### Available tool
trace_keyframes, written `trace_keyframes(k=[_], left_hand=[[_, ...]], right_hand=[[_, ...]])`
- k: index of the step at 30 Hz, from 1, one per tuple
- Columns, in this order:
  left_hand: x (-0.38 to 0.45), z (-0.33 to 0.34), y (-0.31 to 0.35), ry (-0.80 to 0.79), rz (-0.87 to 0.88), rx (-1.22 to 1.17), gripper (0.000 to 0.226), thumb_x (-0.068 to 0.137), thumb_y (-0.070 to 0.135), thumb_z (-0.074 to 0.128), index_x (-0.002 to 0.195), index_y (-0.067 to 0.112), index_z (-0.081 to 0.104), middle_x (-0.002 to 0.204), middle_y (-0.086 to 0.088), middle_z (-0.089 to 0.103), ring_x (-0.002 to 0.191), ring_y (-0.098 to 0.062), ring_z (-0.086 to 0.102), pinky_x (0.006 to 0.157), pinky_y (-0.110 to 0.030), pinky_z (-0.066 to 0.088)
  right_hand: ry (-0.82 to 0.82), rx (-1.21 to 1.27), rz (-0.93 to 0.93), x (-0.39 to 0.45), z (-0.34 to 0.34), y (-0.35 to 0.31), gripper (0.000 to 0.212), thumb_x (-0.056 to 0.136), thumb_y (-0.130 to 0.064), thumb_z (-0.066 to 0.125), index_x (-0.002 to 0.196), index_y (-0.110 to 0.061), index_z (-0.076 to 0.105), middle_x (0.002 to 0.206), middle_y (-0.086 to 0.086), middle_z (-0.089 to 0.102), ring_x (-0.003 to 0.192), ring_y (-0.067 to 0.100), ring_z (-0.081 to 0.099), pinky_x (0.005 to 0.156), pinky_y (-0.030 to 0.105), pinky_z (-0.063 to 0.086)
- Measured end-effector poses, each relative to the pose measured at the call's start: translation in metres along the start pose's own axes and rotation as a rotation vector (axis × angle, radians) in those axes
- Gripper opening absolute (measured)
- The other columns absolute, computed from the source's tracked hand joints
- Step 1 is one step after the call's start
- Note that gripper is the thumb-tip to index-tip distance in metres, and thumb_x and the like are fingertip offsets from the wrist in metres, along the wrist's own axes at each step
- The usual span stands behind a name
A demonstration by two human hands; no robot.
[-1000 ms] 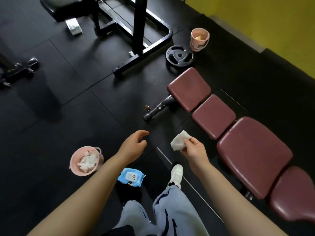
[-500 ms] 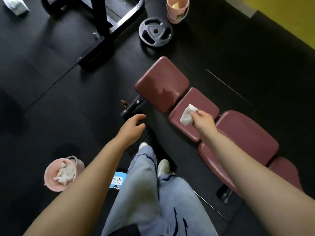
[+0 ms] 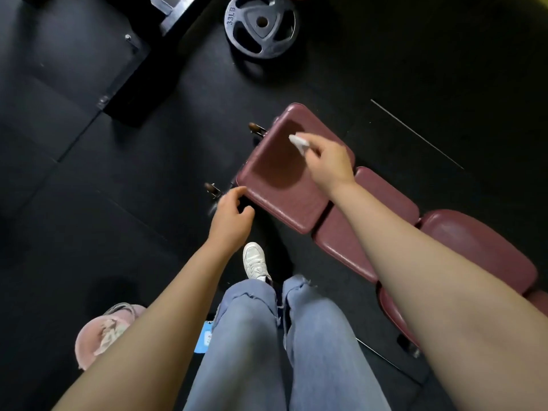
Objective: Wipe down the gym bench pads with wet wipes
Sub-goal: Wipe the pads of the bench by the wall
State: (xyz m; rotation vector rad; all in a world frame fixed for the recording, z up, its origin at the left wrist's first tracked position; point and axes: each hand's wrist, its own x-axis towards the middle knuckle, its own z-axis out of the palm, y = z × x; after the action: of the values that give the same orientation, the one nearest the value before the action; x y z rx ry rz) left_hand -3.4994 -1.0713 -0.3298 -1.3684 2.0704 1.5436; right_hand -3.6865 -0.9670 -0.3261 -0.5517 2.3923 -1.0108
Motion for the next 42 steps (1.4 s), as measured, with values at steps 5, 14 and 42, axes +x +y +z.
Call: trace_keyframes(k=[5,14,42], left_hand=[[0.037,0.004,-0.003,0.15,-0.029,-0.167,0.048,0.094,0.01,0.05,0.141,0.02,0.045,0.127,0.012,0.04,0.106,0.002,0.049,0.096,-0.019,0.037],[0.066,0.016,-0.02,0.275,-0.237,-0.684,0.037,0.102,0.012,0.033,0.12,0.018,0.064,0.119,-0.001,0.069,0.111,-0.01,0.065,0.095,-0.023,0.051],[0.054,0.043,-0.021,0.356,-0.175,-0.723,0.036,0.102,0.014,0.034,0.122,0.026,0.061,0.131,0.0,0.062,0.121,-0.01,0.059,0.109,-0.037,0.045]], right_hand=[[0.274,-0.027,0.05,0.072,0.019,0.009,0.04,0.095,-0.008,0.048,0.13,-0.016,0.064,0.134,0.0,0.062,0.129,0.015,0.053,0.112,0.029,0.037],[0.167,-0.095,-0.417,0.052,0.097,0.045,0.038,0.088,0.003,0.054,0.123,-0.004,0.067,0.128,0.012,0.065,0.119,0.028,0.061,0.106,0.024,0.037],[-0.105,-0.178,-0.798,-0.005,0.1,0.078,0.033,0.092,0.002,0.051,0.122,0.001,0.066,0.126,0.017,0.064,0.12,0.031,0.061,0.112,0.035,0.038]])
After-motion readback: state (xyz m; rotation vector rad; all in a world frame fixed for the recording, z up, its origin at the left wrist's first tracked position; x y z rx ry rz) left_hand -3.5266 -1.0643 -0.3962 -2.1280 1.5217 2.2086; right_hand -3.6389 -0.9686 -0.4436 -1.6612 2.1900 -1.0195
